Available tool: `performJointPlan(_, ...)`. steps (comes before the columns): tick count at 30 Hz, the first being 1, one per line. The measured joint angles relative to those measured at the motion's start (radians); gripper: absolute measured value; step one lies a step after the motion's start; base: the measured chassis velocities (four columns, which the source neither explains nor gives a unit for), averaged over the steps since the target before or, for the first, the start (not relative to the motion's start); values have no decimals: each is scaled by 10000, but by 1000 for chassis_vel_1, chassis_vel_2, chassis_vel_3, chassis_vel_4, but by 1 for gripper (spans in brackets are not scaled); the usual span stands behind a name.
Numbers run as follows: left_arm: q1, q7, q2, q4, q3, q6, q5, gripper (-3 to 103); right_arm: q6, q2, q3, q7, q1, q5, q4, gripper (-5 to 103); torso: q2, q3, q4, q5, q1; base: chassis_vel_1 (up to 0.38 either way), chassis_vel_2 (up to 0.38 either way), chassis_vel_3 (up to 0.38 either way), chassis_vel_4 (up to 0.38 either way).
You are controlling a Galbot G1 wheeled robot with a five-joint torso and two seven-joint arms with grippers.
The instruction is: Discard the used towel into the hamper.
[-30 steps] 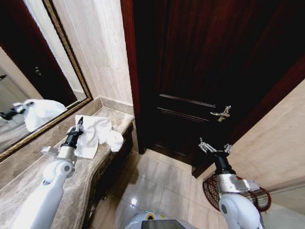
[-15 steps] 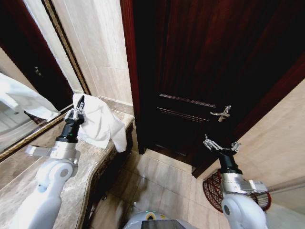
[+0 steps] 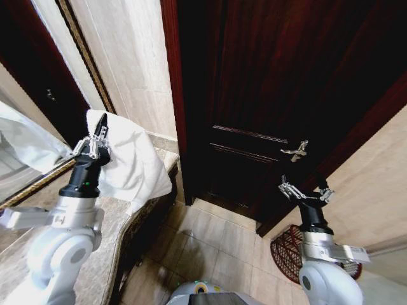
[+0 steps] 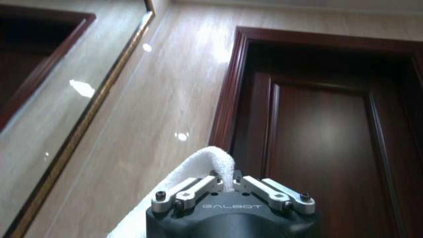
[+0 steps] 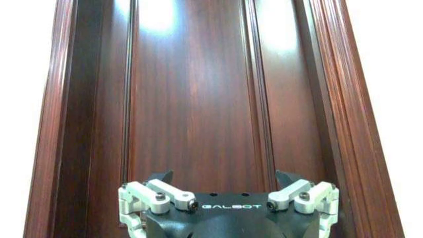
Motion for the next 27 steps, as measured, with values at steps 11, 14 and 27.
performJointPlan(11, 519, 126, -207, 9, 317, 14, 581, 2, 34, 135, -92, -10, 1, -68, 11, 100, 0, 0, 0, -3, 0, -14, -15, 11, 11)
performJointPlan(14, 495, -23, -169, 27, 310, -22, 674, 2, 253, 166, -108, -82, 31, -199, -76, 100, 0, 1, 1, 2, 1, -80, -71, 72, 89)
performJointPlan(27, 510, 151, -13, 60, 218, -1, 1064, 2, 594, 324, -161, -156, -85, -511, -202, 100, -1, 1, 1, -4, 2, -23, -20, 8, 11)
